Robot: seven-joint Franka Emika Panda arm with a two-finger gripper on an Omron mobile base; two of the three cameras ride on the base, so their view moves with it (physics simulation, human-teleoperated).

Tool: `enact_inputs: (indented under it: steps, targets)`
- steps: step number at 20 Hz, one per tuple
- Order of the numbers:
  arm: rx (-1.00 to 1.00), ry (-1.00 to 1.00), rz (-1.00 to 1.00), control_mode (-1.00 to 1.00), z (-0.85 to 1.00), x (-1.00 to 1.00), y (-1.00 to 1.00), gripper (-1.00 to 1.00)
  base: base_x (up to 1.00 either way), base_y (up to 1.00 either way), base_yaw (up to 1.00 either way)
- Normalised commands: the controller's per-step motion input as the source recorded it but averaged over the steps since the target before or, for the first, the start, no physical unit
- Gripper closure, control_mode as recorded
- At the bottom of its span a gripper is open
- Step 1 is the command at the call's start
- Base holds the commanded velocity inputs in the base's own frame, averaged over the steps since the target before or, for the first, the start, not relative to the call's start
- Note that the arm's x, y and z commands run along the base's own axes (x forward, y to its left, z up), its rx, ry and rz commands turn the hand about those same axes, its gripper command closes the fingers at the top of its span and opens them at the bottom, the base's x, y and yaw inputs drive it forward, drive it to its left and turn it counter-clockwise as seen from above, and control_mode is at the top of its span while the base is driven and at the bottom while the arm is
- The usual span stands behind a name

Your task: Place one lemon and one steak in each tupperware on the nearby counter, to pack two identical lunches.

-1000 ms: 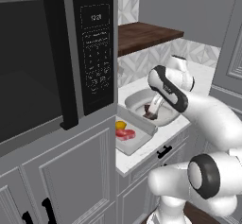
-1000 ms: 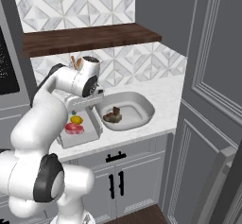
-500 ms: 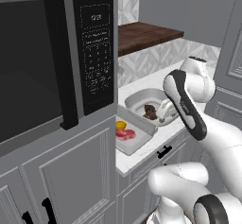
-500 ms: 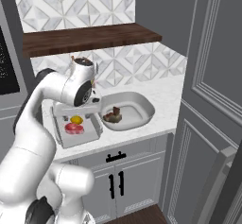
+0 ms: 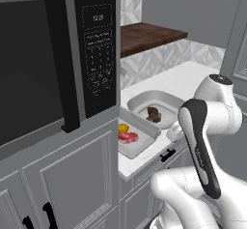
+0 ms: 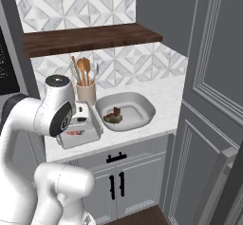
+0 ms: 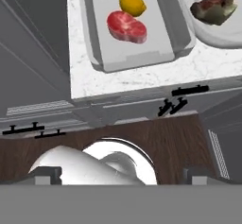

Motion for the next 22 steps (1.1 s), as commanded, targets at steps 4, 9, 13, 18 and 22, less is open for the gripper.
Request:
enact_inputs:
  steps: [4,9,13,18,22]
  targets:
    - [0.00,0.18,-0.31,-1.00,0.58,-0.58,0.00,-1.00,0.00,0.00,0.00]
    - [0.00,-0.02,-0.19,-1.00,0.22,-0.92,0.01,-1.00,0.00,0.00,0.00]
    - [0.00,-0.09,-0.07,-1.00,0.00,-0.52,0.04,-1.00,0.00,0.00,0.00]
    - [0.00,0.00,0.00,-1.00,0.00,0.00,0.00,-1.00,0.00,0.00,0.00]
    - [0.00,0.00,0.00,1.00,0.00,-0.08,0.00,-1.00,-0.72,0.00,0.00]
